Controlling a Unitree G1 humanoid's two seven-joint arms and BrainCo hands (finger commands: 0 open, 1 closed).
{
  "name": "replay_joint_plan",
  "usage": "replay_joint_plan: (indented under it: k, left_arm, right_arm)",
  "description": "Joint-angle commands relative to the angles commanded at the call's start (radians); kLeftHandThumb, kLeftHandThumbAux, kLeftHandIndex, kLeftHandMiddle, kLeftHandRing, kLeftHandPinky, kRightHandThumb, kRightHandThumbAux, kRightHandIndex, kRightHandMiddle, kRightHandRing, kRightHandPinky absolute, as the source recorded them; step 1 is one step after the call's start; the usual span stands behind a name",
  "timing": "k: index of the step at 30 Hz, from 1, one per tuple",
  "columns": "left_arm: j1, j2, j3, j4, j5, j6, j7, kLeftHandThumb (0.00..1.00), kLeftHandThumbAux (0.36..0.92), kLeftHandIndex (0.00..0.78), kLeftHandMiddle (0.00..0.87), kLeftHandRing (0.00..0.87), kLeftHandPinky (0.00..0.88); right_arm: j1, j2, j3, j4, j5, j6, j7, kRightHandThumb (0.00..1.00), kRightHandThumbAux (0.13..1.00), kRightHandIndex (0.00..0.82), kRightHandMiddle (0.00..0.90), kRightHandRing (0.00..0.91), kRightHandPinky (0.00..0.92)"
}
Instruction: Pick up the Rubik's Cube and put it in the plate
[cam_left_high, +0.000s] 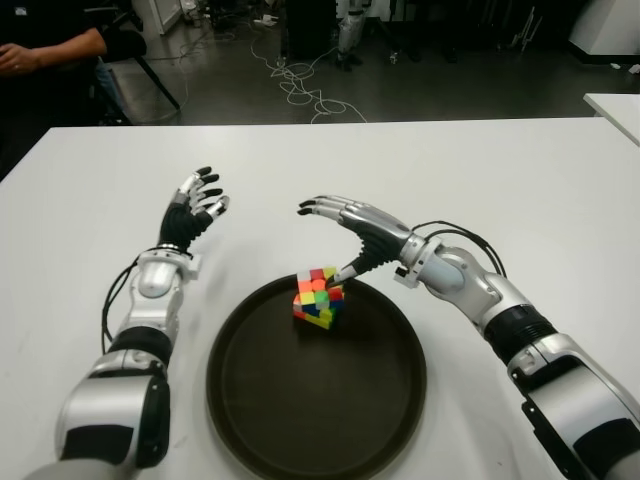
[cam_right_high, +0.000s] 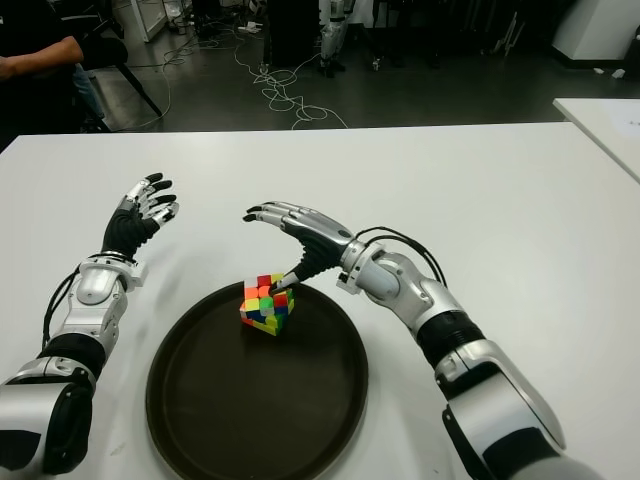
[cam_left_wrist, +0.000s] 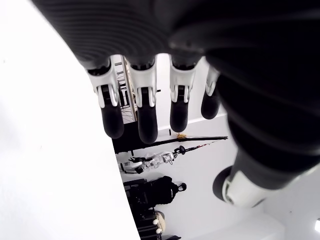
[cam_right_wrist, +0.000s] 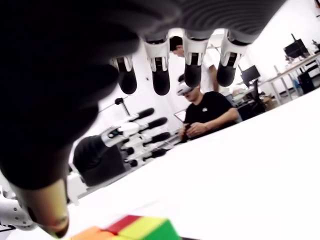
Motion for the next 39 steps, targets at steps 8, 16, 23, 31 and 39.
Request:
replay_joint_plan:
  k: [8,16,23,31,39]
  left_arm:
    - [-0.002,0.0,0.002,0.001,-0.003,0.004,-0.005,0.238,0.721,0.104,0.172,0.174,0.196]
    - [-0.003,0.001,0.002,0.002,-0.003,0.004,-0.007,0.248,0.72,0.108,0.172,0.172,0.201]
    - [-0.002,0.001,0.004,-0.001,-0.008,0.007,-0.02,0.244,0.727,0.109,0.17,0.173,0.206]
    - [-0.002,-0.001,0.006,0.0,-0.008,0.006,-0.021,0.25,0.73,0.105,0.172,0.172,0.206]
    - [-0.003,0.0,0.008,0.002,-0.011,0.01,-0.027,0.259,0.738,0.105,0.167,0.173,0.22]
  right_arm:
    - [-0.107,-0.026,-0.058,0.224,0.017,0.056,-0.092,0.0,0.675,0.0,0.0,0.0,0.016]
    - [-0.149,-0.01,-0.18,0.416,0.125,0.135,-0.15,0.0,0.664,0.001,0.007,0.01,0.048]
    - [-0.136,0.039,-0.373,0.442,0.336,0.19,-0.09,0.0,0.669,0.09,0.129,0.164,0.243]
    - [-0.145,0.12,-0.518,0.446,0.502,0.334,-0.018,0.004,0.729,0.156,0.229,0.282,0.367]
    - [-0.144,0.134,-0.526,0.441,0.491,0.39,-0.026,0.019,0.739,0.167,0.249,0.309,0.39]
